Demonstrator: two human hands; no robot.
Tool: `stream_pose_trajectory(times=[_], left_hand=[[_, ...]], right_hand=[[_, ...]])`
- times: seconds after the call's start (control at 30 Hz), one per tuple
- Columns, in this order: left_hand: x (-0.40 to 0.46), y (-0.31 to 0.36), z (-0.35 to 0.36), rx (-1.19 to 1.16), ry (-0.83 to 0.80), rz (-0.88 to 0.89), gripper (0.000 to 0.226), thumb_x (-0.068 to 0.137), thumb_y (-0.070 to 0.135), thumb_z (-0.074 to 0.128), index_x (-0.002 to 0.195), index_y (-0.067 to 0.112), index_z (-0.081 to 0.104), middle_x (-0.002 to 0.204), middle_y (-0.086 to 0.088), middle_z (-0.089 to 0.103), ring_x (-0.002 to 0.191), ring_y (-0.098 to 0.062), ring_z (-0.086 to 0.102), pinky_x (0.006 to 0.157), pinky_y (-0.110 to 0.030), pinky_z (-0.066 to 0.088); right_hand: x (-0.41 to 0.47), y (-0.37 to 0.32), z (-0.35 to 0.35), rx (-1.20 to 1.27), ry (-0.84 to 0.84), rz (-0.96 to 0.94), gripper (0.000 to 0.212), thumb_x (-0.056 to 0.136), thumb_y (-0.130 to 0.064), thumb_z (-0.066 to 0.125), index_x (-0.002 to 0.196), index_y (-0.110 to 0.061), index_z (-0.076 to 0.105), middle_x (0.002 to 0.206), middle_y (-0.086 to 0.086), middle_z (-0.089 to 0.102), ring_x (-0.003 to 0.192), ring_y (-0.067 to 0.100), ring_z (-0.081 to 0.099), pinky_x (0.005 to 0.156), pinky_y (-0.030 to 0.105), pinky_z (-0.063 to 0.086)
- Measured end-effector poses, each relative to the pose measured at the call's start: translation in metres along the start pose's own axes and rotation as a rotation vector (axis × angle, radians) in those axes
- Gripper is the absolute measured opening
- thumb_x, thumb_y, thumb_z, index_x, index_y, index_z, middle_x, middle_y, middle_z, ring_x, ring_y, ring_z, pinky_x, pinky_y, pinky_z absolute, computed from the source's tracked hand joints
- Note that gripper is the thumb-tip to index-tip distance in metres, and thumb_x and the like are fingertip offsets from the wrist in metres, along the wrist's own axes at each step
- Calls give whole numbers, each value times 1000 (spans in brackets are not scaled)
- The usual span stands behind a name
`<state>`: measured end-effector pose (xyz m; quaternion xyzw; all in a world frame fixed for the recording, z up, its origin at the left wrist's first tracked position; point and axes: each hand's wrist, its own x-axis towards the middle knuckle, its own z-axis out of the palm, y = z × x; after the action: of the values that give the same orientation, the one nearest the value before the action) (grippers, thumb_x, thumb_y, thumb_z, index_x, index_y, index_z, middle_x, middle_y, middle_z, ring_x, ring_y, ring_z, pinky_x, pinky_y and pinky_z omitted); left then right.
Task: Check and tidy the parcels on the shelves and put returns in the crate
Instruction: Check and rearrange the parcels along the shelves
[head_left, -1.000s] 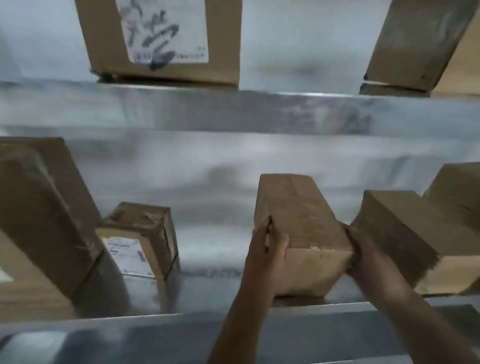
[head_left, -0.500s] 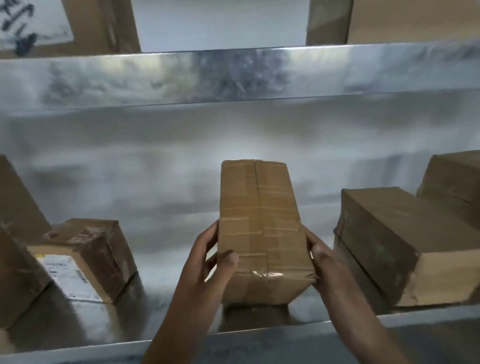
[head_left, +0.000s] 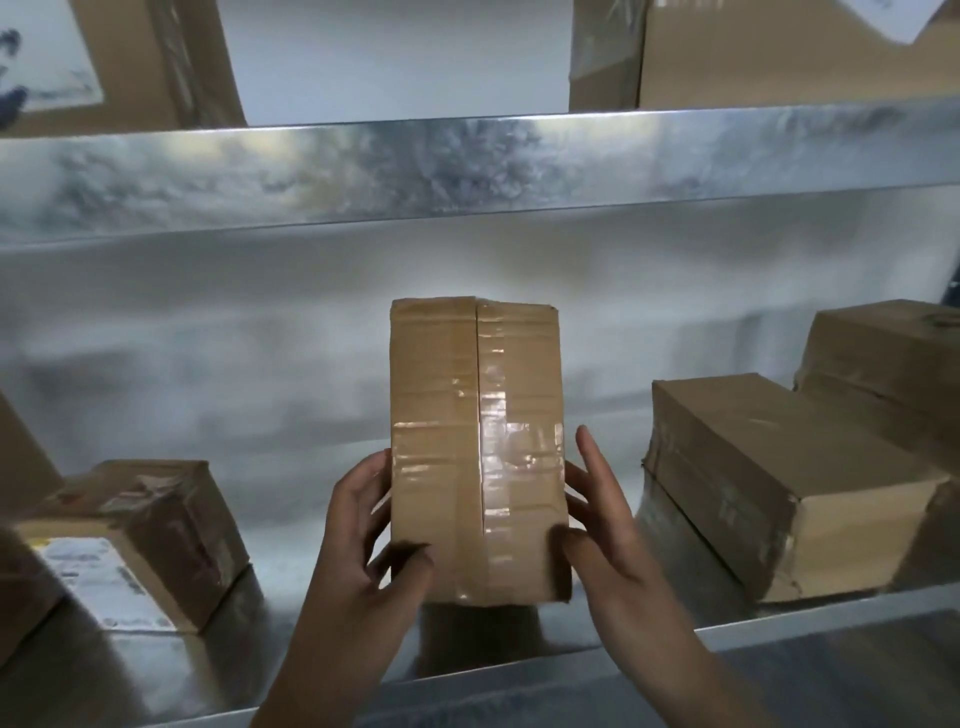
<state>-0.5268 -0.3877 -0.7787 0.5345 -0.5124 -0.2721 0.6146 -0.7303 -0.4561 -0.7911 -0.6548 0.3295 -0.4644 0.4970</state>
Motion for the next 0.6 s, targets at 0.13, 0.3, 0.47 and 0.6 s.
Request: stream_pose_trajectory(times=[0.13, 0.3, 0.47, 0.6], left_hand=[[-2, 5, -7, -25, 21, -72, 72, 95, 4, 64, 132, 63, 47, 132, 23, 62, 120, -12, 64, 104, -50, 51], [-6, 10, -1, -17, 8, -114, 64, 97, 10, 59, 130, 64, 49, 132, 22, 61, 120, -9, 63, 107, -52, 49], [-4, 13, -9, -164, 38, -73, 36, 92, 25, 57, 125, 34, 67, 130, 6, 69, 127, -15, 62, 112, -50, 43], [0, 21, -13, -274, 76, -137, 20, 90, 30, 57, 98, 30, 75, 112, 3, 76, 113, -18, 70, 103, -45, 49]], right_hand=[[-2, 4, 1, -74, -8, -86, 66, 93, -18, 43, 149, -52, 34, 148, -29, 47, 138, -2, 46, 104, 25, 49], [-3, 9, 3, -62, -21, -106, 69, 85, -16, 43, 148, -44, 41, 150, -16, 50, 139, 8, 48, 110, 41, 47], [-3, 10, -4, 168, -37, -91, 58, 91, 6, 48, 136, -29, 54, 139, -10, 60, 128, 16, 61, 96, 38, 56], [3, 8, -6, 425, 20, -39, 63, 58, -24, 73, 120, -33, 69, 127, 1, 67, 102, 24, 70, 89, 43, 54]])
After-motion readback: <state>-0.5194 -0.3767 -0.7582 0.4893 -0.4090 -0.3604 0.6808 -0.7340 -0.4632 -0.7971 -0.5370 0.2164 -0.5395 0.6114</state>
